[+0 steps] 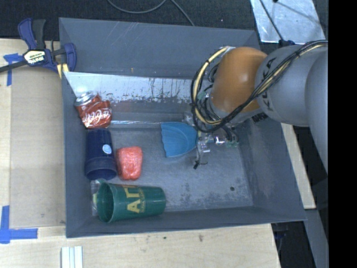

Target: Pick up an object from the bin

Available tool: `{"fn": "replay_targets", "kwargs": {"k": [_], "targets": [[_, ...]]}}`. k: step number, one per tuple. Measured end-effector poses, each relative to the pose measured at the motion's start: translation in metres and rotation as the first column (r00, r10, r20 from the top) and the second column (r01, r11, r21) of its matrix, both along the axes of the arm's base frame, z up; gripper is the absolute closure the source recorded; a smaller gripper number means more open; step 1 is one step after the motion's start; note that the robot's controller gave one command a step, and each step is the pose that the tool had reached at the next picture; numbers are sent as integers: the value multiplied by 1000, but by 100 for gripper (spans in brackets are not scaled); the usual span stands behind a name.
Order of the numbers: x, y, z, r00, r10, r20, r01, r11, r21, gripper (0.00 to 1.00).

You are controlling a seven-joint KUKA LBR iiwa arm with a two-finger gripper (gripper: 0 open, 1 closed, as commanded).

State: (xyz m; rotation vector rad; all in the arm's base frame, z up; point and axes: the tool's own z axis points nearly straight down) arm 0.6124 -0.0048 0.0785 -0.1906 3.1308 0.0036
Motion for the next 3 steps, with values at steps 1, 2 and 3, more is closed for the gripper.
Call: {"fn": "replay_targets", "kwargs": {"k": [1,2,3], "targets": [[5,11,-8,993,-121,6,121,993,-3,100],[5,11,-8,993,-121,6,121,993,-3,100],[4,11,-4,993,-121,4,121,993,-4,100]]}}
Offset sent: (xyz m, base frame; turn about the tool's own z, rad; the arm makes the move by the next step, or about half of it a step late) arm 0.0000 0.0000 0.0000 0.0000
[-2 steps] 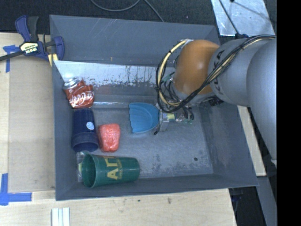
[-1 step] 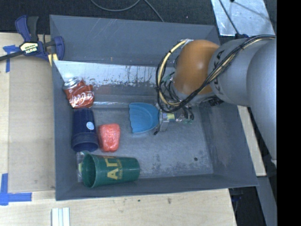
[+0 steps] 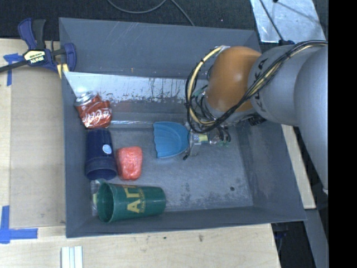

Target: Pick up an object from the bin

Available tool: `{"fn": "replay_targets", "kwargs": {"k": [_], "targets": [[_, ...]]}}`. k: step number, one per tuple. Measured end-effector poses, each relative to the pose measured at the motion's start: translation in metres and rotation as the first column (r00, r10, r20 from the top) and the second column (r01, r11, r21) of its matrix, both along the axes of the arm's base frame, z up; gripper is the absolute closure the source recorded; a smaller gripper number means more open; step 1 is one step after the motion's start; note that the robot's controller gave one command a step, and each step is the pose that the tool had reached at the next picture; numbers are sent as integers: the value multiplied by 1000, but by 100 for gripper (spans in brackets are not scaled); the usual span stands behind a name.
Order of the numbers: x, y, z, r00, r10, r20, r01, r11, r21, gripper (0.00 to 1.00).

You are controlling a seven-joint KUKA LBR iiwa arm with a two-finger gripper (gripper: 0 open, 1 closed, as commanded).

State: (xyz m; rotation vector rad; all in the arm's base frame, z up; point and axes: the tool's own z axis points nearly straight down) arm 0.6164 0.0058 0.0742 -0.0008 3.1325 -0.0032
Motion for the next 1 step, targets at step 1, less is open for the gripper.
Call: {"fn": "replay_targets", "kwargs": {"k": [1], "targets": [[0,0,11,1000,0,1,0,1000,0,100]]}}
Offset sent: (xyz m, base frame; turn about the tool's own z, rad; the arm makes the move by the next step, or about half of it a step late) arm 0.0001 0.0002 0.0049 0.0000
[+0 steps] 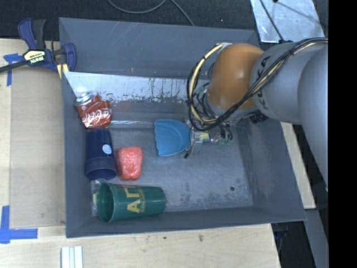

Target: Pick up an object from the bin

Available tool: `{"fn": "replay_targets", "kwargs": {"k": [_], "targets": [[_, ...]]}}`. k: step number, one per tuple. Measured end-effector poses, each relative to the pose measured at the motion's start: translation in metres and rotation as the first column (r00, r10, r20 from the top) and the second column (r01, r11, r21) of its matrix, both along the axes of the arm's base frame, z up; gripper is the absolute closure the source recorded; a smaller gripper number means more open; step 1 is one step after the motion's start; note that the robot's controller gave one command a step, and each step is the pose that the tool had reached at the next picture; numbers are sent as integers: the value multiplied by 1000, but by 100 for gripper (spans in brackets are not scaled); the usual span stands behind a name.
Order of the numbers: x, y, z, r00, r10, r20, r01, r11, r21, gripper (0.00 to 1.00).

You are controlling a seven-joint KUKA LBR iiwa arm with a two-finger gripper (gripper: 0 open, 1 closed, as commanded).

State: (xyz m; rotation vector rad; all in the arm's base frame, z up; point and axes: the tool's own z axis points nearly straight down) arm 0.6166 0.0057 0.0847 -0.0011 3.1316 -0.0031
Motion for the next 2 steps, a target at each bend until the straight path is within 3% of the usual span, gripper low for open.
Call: {"fn": "replay_targets", "kwargs": {"k": [2], "targets": [[0,0,13,1000,1,0,-1,1000,0,100]]}}
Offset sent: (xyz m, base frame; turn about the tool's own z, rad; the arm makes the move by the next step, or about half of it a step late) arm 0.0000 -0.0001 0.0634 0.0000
